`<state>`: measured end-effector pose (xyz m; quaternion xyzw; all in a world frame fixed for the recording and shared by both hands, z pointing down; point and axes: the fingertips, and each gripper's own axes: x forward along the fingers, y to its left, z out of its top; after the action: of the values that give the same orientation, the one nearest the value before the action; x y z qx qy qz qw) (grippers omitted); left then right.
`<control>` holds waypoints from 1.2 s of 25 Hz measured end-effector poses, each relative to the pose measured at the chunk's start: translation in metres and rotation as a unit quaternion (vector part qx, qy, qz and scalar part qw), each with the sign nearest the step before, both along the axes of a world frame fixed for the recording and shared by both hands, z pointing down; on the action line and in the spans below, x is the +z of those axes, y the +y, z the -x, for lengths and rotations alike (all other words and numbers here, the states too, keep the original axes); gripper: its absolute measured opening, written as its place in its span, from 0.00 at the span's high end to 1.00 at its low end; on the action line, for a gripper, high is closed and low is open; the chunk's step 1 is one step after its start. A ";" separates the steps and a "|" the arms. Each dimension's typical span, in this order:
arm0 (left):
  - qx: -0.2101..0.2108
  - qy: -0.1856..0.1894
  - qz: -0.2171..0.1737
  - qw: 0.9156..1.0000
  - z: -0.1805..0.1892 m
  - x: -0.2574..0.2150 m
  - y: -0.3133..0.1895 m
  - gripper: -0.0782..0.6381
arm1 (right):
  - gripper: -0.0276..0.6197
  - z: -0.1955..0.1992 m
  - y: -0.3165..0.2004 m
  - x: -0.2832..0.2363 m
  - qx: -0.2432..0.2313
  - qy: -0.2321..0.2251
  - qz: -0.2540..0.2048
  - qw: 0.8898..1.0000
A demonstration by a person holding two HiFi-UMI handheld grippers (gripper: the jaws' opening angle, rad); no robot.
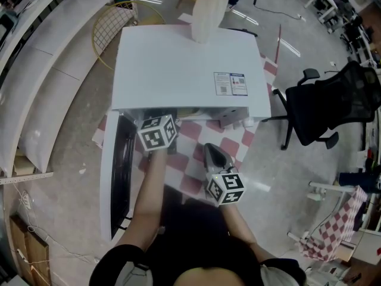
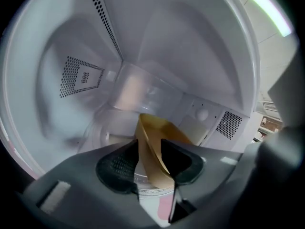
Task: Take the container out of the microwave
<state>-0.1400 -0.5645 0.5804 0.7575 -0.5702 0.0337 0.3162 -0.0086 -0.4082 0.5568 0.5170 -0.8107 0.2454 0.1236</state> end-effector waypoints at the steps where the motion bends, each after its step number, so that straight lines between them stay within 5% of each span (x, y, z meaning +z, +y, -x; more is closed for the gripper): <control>1: 0.003 -0.003 0.000 1.000 -0.001 0.000 0.000 0.68 | 0.96 0.000 0.000 0.000 0.000 0.000 0.000 1.000; 10: 0.005 -0.029 0.010 1.000 -0.004 0.000 -0.003 0.86 | 0.96 -0.003 0.000 -0.001 0.004 0.000 -0.001 1.000; 30: 0.014 -0.031 -0.001 0.999 -0.009 -0.004 0.003 0.85 | 0.96 -0.012 0.004 0.000 0.014 0.000 -0.001 1.000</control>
<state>-0.1308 -0.5616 0.5764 0.7644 -0.5689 0.0613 0.2972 0.0032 -0.4043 0.5564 0.5283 -0.8036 0.2467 0.1193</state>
